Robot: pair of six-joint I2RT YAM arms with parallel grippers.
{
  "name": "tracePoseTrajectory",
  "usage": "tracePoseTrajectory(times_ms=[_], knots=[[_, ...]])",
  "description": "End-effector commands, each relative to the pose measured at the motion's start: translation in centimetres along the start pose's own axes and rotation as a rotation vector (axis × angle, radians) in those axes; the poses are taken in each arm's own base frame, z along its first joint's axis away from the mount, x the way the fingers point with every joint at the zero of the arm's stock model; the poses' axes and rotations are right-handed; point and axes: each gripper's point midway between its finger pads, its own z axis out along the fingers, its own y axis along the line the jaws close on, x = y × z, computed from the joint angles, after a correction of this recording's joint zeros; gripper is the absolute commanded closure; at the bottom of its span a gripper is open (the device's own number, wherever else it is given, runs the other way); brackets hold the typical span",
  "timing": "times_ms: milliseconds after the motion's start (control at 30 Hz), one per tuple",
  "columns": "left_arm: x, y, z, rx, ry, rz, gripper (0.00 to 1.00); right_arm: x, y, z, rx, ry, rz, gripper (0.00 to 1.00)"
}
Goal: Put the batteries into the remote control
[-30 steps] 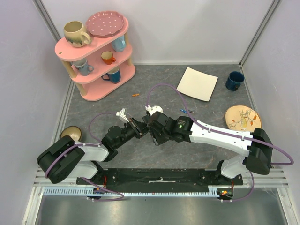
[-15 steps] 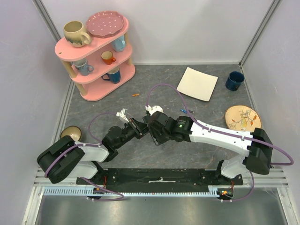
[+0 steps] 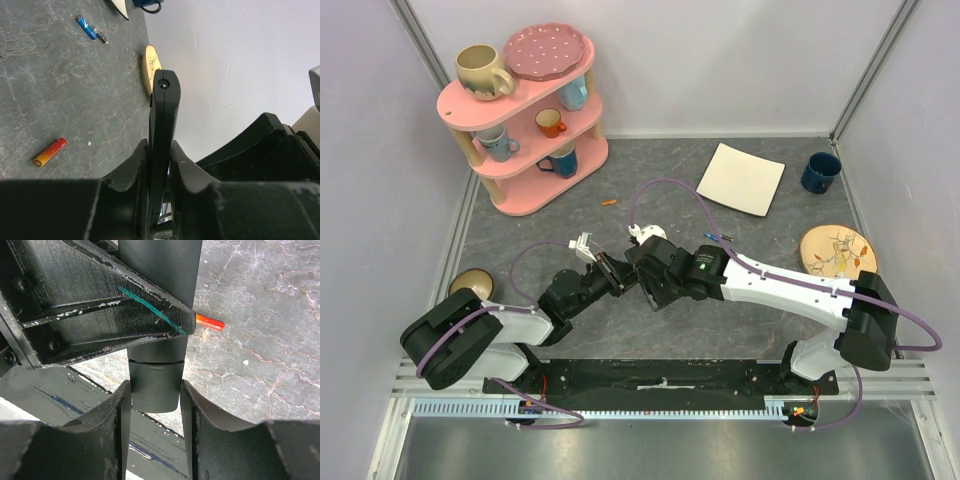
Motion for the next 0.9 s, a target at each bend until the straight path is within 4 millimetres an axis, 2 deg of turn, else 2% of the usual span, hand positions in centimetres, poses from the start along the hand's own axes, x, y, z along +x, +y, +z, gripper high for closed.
tracePoseTrajectory(times_ms=[0,533,867], knots=[[1.4,-8.5,-1.1,0.321,0.08,-0.022,0.98,-2.8,-1.5,0.8,0.068,-0.088,0.031,0.78],[1.9,-8.6,-0.9,0.315,0.104,-0.018,0.98,-4.0,-2.6,0.8,0.085,-0.113,0.051,0.78],[2.4,-8.7,-0.7,0.315,0.119,-0.017,0.98,-4.7,-2.6,1.0,0.078,-0.119,0.052,0.78]])
